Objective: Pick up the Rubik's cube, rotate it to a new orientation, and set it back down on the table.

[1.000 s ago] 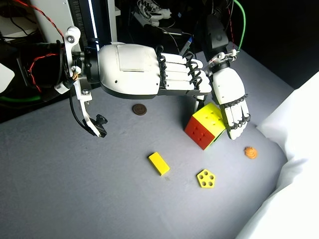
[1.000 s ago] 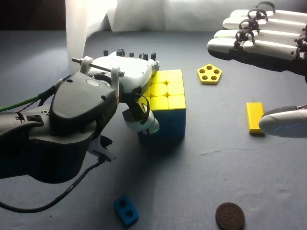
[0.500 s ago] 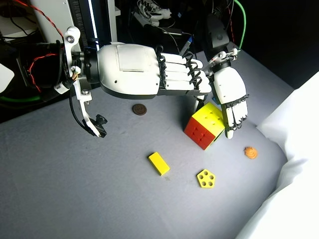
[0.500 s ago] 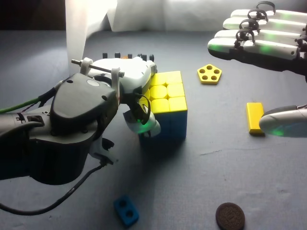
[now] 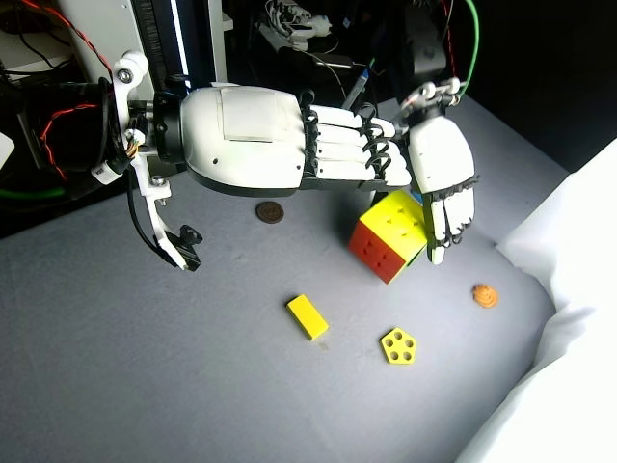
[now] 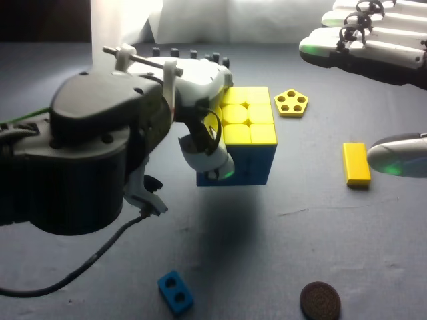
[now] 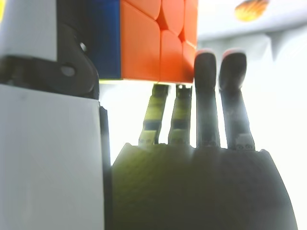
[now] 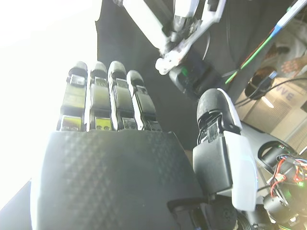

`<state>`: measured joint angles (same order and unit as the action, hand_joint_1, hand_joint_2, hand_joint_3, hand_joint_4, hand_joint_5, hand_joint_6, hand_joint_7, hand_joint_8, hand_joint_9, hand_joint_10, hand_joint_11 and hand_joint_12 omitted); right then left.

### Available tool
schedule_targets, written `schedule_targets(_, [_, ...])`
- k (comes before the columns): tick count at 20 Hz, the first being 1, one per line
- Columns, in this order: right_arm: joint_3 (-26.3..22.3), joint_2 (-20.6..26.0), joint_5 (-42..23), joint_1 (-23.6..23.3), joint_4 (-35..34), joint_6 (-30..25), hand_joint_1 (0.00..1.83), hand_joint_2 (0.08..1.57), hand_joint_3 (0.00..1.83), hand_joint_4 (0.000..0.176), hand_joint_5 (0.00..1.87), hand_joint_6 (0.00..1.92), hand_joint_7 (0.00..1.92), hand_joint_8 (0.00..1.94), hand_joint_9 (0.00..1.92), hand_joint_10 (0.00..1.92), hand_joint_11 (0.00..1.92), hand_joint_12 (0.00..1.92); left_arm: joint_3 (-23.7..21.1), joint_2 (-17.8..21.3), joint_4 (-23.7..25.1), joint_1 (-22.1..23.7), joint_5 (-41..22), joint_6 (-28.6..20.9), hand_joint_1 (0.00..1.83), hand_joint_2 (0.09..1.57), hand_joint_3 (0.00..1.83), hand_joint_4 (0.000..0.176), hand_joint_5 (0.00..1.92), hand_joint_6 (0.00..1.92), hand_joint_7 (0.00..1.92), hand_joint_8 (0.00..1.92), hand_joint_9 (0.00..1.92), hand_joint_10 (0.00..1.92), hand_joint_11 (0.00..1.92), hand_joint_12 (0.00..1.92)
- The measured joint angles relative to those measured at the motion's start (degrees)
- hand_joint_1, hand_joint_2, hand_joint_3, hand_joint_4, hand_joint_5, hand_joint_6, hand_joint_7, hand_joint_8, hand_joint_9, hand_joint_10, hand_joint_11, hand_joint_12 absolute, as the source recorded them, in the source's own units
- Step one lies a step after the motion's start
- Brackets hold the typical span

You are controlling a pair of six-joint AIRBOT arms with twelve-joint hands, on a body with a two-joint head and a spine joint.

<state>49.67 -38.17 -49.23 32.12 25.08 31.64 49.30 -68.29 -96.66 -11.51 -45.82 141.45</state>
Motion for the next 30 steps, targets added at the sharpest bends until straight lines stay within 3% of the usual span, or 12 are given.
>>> schedule_targets(2, [0.00, 0.07, -0.13, -0.04, 0.00, 1.16, 0.00, 1.24, 0.00, 0.000, 0.09, 0.02, 0.29, 0.04, 0.26, 0.17, 0.00, 0.71, -1.03, 0.87, -1.70, 1.42, -0.55, 0.85, 1.05, 1.30, 0.00, 0.000, 0.62, 1.54, 0.18, 1.89, 0.24, 1.92, 0.26, 1.92])
schedule_targets(3, [0.00, 0.11, -0.13, -0.07, 0.00, 1.66, 0.00, 1.24, 0.00, 0.000, 0.15, 0.03, 0.42, 0.07, 0.25, 0.53, 0.00, 1.04, -1.64, 1.03, -2.71, 2.47, -0.90, 1.57, 1.06, 1.30, 0.00, 0.000, 0.63, 1.53, 0.18, 1.88, 0.25, 1.92, 0.26, 1.92])
schedule_targets(4, [0.00, 0.17, 0.13, -0.48, 0.00, 1.73, 0.00, 1.24, 0.00, 0.000, 0.18, 0.03, 0.52, 0.38, 0.29, 1.02, 0.00, 1.44, -2.05, 1.03, -3.43, 3.34, -0.98, 2.23, 1.05, 1.30, 0.00, 0.000, 0.62, 1.54, 0.17, 1.88, 0.24, 1.90, 0.24, 1.92])
schedule_targets(6, [0.00, 0.17, 0.22, -0.66, -0.61, 1.73, 0.00, 1.25, 0.00, 0.000, 0.17, 0.01, 0.51, 1.08, 0.40, 1.54, 0.13, 1.87, -2.97, 1.03, -4.28, 4.79, -0.94, 2.86, 1.03, 1.33, 0.01, 0.000, 0.57, 1.61, 0.14, 1.89, 0.21, 1.90, 0.22, 1.92])
schedule_targets(8, [-0.17, 0.17, 2.21, -0.90, -0.90, 1.66, 0.00, 1.26, 0.00, 0.000, 0.21, 0.02, 0.51, 1.40, 0.47, 1.82, 0.36, 1.92, -3.72, 1.01, -5.55, 5.75, -0.87, 2.89, 1.03, 1.33, 0.00, 0.000, 0.58, 1.60, 0.15, 1.89, 0.22, 1.91, 0.23, 1.92])
schedule_targets(14, [-0.28, -0.94, 8.00, -1.99, -0.31, 1.62, 0.00, 1.28, 0.00, 0.000, 0.19, 0.01, 0.54, 1.40, 0.52, 1.82, 0.38, 1.92, -4.20, 1.07, -6.21, 8.55, -1.68, 2.95, 1.05, 1.31, 0.00, 0.000, 0.62, 1.54, 0.15, 1.91, 0.24, 1.92, 0.29, 1.92])
schedule_targets(15, [-0.28, -1.64, 8.79, -2.38, -0.11, 1.64, 0.00, 1.27, 0.00, 0.000, 0.21, 0.02, 0.55, 1.40, 0.52, 1.82, 0.37, 1.92, -4.20, 1.07, -6.10, 8.74, -1.62, 2.95, 1.18, 1.17, 0.00, 0.000, 0.37, 1.57, 0.16, 1.88, 0.24, 1.92, 0.29, 1.92])
schedule_targets(16, [-0.28, -2.38, 10.69, -2.62, 0.11, 1.66, 0.00, 1.27, 0.00, 0.000, 0.19, 0.01, 0.54, 1.39, 0.51, 1.81, 0.38, 1.92, -4.20, 1.07, -6.54, 8.92, -1.64, 2.95, 1.21, 1.16, 0.00, 0.000, 0.28, 1.62, 0.13, 1.89, 0.21, 1.92, 0.25, 1.92])
schedule_targets(17, [-0.31, -3.19, 12.41, -2.97, 0.35, 1.68, 0.00, 1.27, 0.00, 0.000, 0.19, 0.01, 0.54, 1.38, 0.50, 1.81, 0.37, 1.92, -4.20, 1.07, -6.78, 9.09, -1.62, 2.97, 1.09, 1.26, 0.00, 0.000, 0.56, 1.54, 0.15, 1.87, 0.23, 1.92, 0.27, 1.92])
schedule_targets(18, [-0.37, -3.63, 13.16, -2.97, 0.37, 1.70, 0.00, 1.27, 0.00, 0.000, 0.20, 0.01, 0.55, 1.36, 0.51, 1.80, 0.36, 1.92, -4.20, 1.09, -6.69, 9.09, -1.70, 3.21, 1.07, 1.28, 0.01, 0.000, 0.62, 1.52, 0.17, 1.86, 0.23, 1.91, 0.26, 1.92])
schedule_targets(24, [-0.44, -4.24, 14.38, -3.85, -0.26, 1.75, 0.00, 1.27, 0.00, 0.000, 0.18, 0.00, 0.53, 1.39, 0.47, 1.85, 0.32, 1.92, -4.20, 1.42, -7.13, 9.18, -1.86, 3.23, 1.03, 1.32, 0.01, 0.000, 0.58, 1.59, 0.12, 1.92, 0.22, 1.92, 0.30, 1.92])
schedule_targets(30, [-1.11, -4.31, 16.04, -3.85, -0.52, 3.48, 0.00, 1.27, 0.00, 0.000, 0.19, 0.01, 0.53, 1.41, 0.48, 1.86, 0.37, 1.92, -4.20, 1.42, -7.30, 9.11, -2.08, 3.63, 1.08, 1.27, 0.00, 0.000, 0.68, 1.44, 0.21, 1.83, 0.25, 1.92, 0.29, 1.92])
